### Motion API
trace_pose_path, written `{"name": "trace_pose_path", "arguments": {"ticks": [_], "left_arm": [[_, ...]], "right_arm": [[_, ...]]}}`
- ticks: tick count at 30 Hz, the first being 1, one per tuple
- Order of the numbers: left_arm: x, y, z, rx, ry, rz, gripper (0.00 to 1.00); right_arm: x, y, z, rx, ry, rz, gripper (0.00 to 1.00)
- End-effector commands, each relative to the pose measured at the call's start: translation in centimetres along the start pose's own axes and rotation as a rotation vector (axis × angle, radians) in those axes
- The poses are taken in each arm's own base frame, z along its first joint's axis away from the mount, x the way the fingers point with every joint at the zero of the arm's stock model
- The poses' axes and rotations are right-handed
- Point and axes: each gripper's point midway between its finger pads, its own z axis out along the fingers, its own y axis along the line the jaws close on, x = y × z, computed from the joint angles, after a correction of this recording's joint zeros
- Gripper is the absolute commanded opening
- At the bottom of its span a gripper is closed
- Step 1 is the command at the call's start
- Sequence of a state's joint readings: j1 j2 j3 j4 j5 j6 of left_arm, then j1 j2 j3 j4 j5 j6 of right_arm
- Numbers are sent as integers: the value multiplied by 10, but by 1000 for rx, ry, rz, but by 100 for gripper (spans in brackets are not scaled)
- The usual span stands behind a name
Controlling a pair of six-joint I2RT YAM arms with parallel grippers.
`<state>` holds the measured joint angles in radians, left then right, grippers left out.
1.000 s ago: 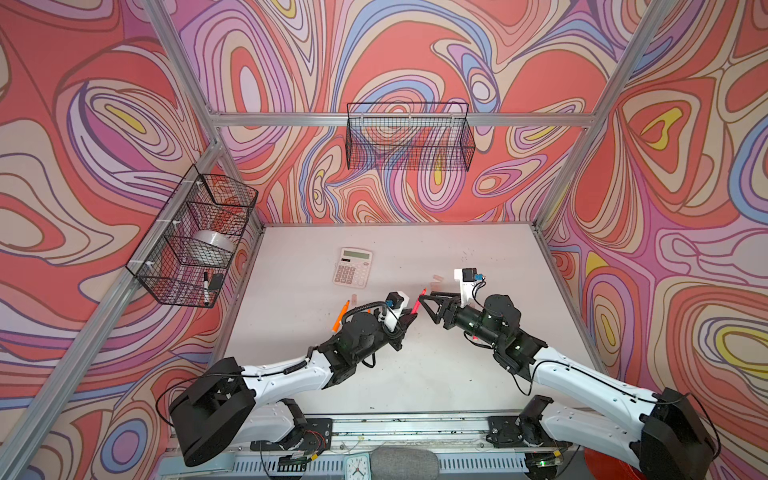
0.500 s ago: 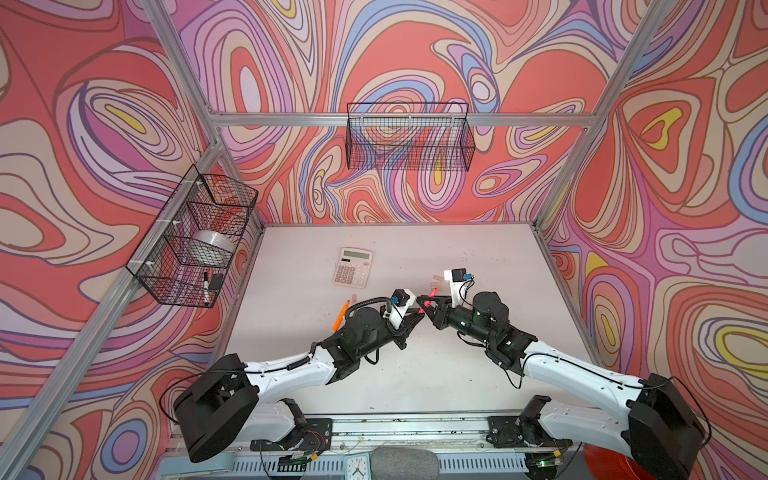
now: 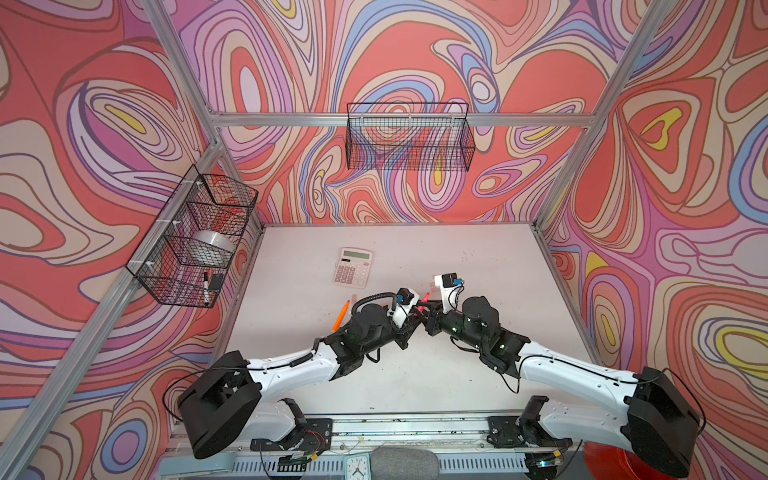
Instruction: Insert the pens into the pen caps
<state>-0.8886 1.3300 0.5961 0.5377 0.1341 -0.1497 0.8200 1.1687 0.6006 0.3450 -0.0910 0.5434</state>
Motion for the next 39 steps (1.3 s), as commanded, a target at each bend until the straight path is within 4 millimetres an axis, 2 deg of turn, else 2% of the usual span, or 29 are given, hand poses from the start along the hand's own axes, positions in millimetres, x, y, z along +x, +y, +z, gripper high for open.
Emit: {"name": "trace_pose_path", "arguments": {"ticks": [1, 9, 14, 15, 18, 20, 22, 25, 27, 30, 33, 35, 39], "left_arm": [[-21, -4, 1, 14, -55, 0, 24], [-28, -1, -11, -4, -122, 1, 24], [-32, -2, -18, 0, -165, 5, 20], [-32, -2, -19, 2, -172, 6, 17], [-36, -5, -21, 14, -188, 9, 0], [-38, -9, -21, 34, -195, 15, 0], [-24, -9, -22, 45, -176, 15, 0], [-24, -11, -25, 57, -198, 17, 0], [-26, -14, -28, 77, -228, 35, 0], [-28, -16, -34, 93, -291, 52, 0], [-27, -9, -36, 61, -320, 19, 39], [-28, -9, -38, 60, -329, 18, 44], [-29, -12, -41, 75, -335, 26, 44]], "right_arm": [[4, 27, 5, -89, 23, -19, 0], [16, 35, 13, -103, 54, -35, 0], [19, 31, 17, -61, 69, -46, 0], [20, 29, 18, -51, 74, -48, 0], [21, 31, 19, -56, 79, -57, 0], [22, 34, 19, -63, 82, -66, 0], [22, 35, 19, -60, 85, -72, 0], [22, 33, 18, -45, 77, -72, 4], [20, 29, 17, -24, 70, -71, 0], [19, 24, 17, 12, 72, -72, 0], [20, 23, 17, 15, 74, -74, 0], [20, 23, 17, 19, 75, -74, 0], [19, 18, 17, 44, 77, -74, 0]]}}
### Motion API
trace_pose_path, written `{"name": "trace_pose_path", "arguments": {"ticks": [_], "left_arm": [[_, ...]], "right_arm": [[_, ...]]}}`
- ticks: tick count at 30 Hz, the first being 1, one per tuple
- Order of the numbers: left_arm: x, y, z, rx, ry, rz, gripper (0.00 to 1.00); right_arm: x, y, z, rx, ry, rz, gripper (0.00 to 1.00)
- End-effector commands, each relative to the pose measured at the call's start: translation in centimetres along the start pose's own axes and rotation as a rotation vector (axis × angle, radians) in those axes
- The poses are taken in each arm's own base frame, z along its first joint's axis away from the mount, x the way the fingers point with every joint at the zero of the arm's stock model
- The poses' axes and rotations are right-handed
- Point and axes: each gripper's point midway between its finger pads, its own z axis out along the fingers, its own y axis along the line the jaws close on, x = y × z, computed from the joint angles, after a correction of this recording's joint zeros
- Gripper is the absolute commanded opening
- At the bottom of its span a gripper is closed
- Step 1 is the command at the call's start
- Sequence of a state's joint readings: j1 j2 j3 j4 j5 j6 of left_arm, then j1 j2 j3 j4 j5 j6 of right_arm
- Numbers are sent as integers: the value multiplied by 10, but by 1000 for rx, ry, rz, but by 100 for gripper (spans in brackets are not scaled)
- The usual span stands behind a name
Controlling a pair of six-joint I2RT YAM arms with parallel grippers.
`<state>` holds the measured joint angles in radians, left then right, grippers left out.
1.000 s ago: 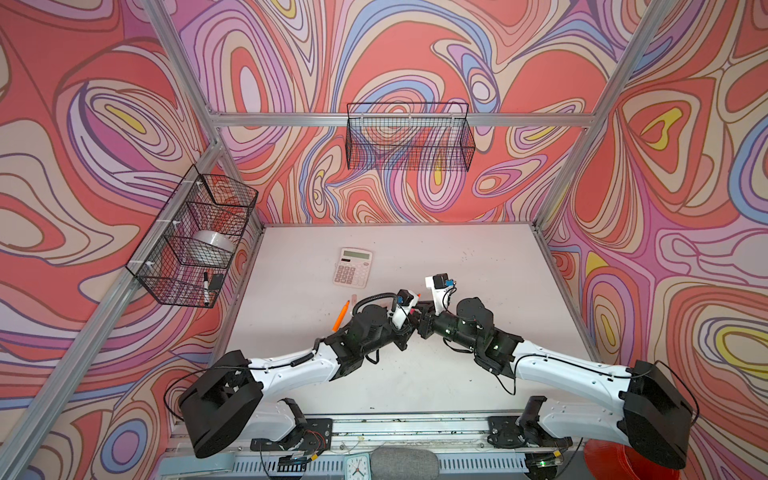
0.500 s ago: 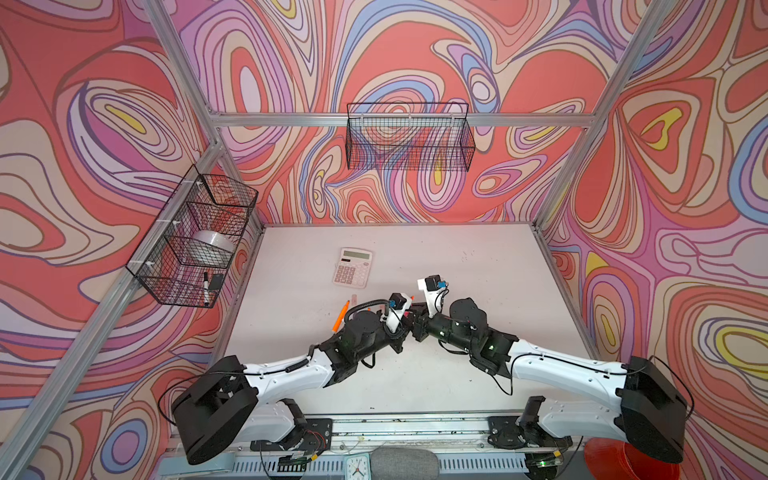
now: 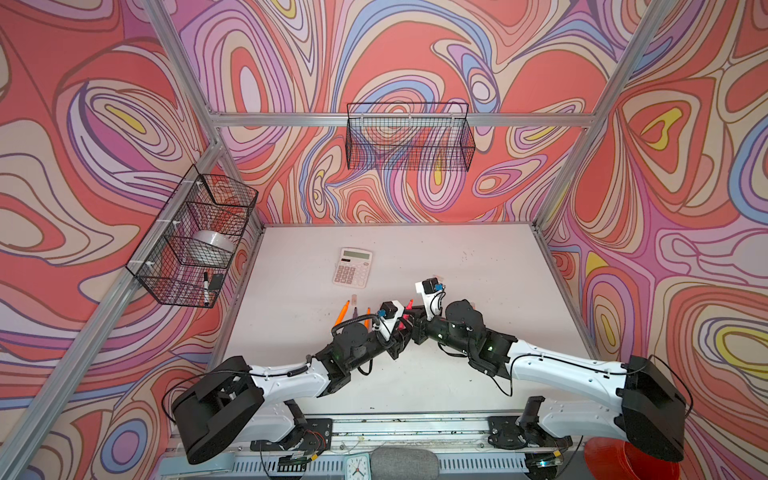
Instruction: Insert the pens into the pen caps
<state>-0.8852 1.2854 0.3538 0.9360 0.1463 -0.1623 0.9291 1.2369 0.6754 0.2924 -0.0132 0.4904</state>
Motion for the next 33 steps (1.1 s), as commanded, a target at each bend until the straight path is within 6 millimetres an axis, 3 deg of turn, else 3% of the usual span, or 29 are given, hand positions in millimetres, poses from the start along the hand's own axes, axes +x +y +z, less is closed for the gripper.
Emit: {"name": "trace_pose_path", "arguments": {"ticks": [1, 7, 10, 13, 14, 17, 18, 21, 24, 29, 33], "left_arm": [[-36, -11, -4, 44, -140, 21, 41], [-34, -16, -1, 73, -125, 26, 15], [-34, -16, 0, 76, -114, 25, 13], [-33, -18, 0, 83, -109, 32, 0], [-33, -17, 0, 83, -108, 34, 0], [-30, -12, 3, 55, -101, 39, 0], [-28, -7, 4, 26, -95, 38, 0], [-22, 8, 5, -31, -82, 20, 0], [-20, 32, -1, -129, -123, -32, 0], [-18, 85, -42, -411, -266, -79, 0], [-22, 89, -46, -442, -262, -27, 0]], "right_arm": [[3, -6, 2, 42, 21, 2, 0], [3, 1, 1, 7, 20, -1, 0], [2, 0, 1, 14, 20, -8, 0], [3, 2, 2, 11, 27, -17, 0], [4, 3, 2, 9, 29, -17, 2], [2, 2, 1, 17, 25, -30, 46], [1, 1, 0, 28, 20, -38, 55], [-7, -7, -8, 83, -10, -60, 71], [-18, -14, -19, 132, -54, -93, 77], [-28, -24, -33, 191, -109, -110, 78], [-27, -40, -37, 247, -132, -82, 77]]}}
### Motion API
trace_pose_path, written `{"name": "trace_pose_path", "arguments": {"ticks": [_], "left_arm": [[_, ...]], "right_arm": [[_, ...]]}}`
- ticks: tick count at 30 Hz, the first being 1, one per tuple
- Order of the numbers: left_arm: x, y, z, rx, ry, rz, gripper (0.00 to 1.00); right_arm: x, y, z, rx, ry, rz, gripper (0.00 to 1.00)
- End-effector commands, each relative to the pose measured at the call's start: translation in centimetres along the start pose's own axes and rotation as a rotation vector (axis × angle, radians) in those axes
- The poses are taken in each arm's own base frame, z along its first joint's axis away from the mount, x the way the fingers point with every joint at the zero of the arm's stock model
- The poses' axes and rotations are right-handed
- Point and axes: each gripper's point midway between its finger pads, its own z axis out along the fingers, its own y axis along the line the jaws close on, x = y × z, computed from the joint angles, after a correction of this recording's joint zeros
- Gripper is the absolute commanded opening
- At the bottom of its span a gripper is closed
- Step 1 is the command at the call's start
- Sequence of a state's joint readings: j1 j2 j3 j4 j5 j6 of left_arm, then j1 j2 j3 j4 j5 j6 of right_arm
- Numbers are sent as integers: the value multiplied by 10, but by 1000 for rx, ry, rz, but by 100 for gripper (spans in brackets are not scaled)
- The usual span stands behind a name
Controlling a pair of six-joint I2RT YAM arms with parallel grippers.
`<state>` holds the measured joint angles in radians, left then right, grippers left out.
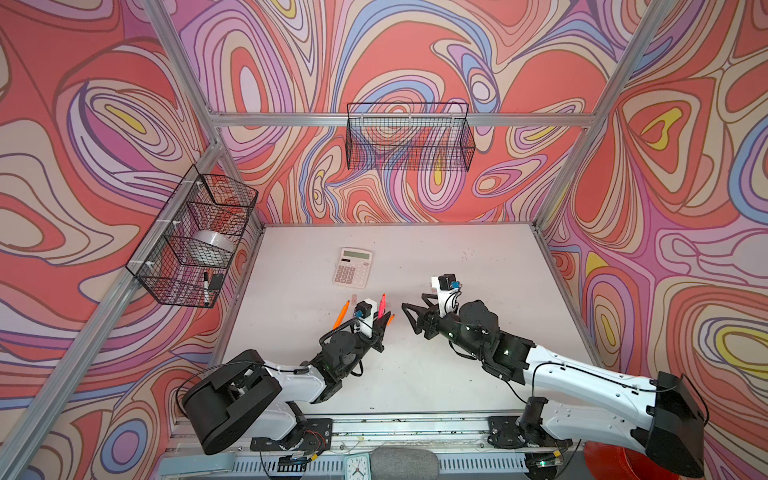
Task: Insert the pens into the pen caps
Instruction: 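Move the right gripper down over a pink cap on the table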
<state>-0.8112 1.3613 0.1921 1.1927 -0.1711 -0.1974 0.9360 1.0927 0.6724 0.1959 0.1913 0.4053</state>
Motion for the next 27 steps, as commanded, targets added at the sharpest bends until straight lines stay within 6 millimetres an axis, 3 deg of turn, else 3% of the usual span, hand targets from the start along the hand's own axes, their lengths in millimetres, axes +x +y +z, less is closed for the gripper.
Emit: {"name": "trace_pose_path", "arguments": {"ticks": [1, 7, 13, 18, 22, 27], "left_arm": [[-45, 8, -4, -57, -179, -12, 0], [-48, 24, -12, -146, -196, 9, 0], [-53, 30, -19, -178, -216, 14, 0], [-51, 31, -18, -190, -211, 29, 0], [-50, 43, -22, -254, -210, 37, 0], [-54, 40, -24, -244, -222, 47, 0]], "right_arm": [[11, -27, 1, 107, 4, 4, 76], [37, -50, 29, 201, 110, 17, 75], [83, -74, 79, 285, 337, 66, 70], [113, -66, 109, 237, 462, 110, 56], [135, -65, 126, 237, 539, 164, 53], [154, -62, 145, 233, 606, 207, 51]]}}
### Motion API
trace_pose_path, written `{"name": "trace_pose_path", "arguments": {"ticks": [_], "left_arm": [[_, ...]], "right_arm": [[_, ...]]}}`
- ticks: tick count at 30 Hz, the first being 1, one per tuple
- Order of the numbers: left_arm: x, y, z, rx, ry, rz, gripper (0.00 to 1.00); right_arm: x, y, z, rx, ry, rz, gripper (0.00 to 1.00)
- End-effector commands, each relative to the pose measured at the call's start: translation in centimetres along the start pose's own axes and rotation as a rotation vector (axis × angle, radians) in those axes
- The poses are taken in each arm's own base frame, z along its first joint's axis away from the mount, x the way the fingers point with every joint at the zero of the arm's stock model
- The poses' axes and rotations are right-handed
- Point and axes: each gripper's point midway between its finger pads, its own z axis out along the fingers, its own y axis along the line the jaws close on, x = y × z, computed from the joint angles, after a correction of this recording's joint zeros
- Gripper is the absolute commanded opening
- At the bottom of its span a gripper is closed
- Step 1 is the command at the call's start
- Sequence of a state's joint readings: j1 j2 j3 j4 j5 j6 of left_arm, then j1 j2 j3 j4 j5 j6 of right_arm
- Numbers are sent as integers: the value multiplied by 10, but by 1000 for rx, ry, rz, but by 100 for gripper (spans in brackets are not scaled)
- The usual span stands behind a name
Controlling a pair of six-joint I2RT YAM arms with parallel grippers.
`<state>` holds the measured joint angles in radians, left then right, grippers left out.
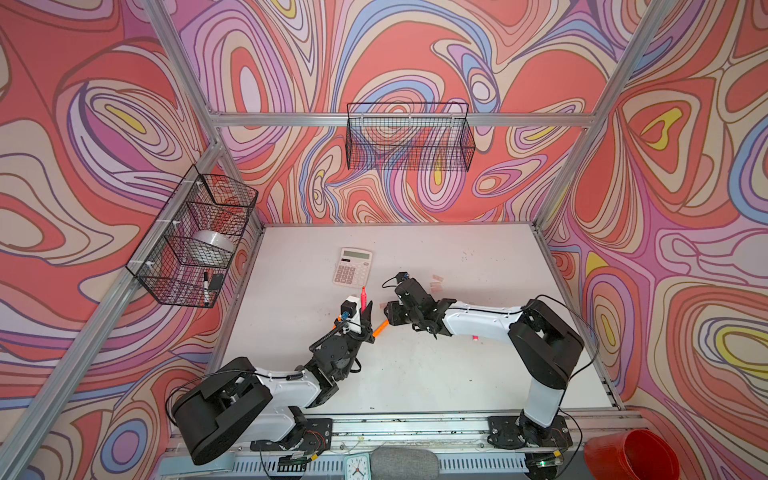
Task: Insert the pens into the pen caps
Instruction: 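Move the right gripper down over a pink cap on the table, then close the right gripper on the translucent pink cap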
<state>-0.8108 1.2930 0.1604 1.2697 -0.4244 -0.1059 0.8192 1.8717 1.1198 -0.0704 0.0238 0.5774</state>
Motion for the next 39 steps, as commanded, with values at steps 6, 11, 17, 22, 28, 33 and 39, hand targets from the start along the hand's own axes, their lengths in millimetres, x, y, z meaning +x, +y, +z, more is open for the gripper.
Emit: {"name": "trace_pose_path", "arguments": {"ticks": [6, 11, 17, 22, 28, 33, 39], "left_arm": [[-19, 1, -4, -1, -73, -23, 0], [-19, 2, -4, -8, -74, -26, 0], [-20, 2, -5, -6, -78, -34, 0], [-20, 2, -5, -5, -78, -38, 0], [-20, 2, -5, -2, -80, -44, 0], [-20, 2, -5, -2, -79, -46, 0], [-20, 2, -5, -1, -81, -50, 0]], "right_arm": [[6, 5, 26, 7, 78, 47, 51], [6, 3, 43, 31, 94, 35, 50], [0, -2, 58, 83, 87, -6, 50], [-1, -6, 70, 112, 91, -18, 53], [-7, -10, 81, 153, 82, -46, 53], [-6, -17, 91, 197, 93, -62, 55], [-10, -19, 109, 234, 97, -85, 58]]}}
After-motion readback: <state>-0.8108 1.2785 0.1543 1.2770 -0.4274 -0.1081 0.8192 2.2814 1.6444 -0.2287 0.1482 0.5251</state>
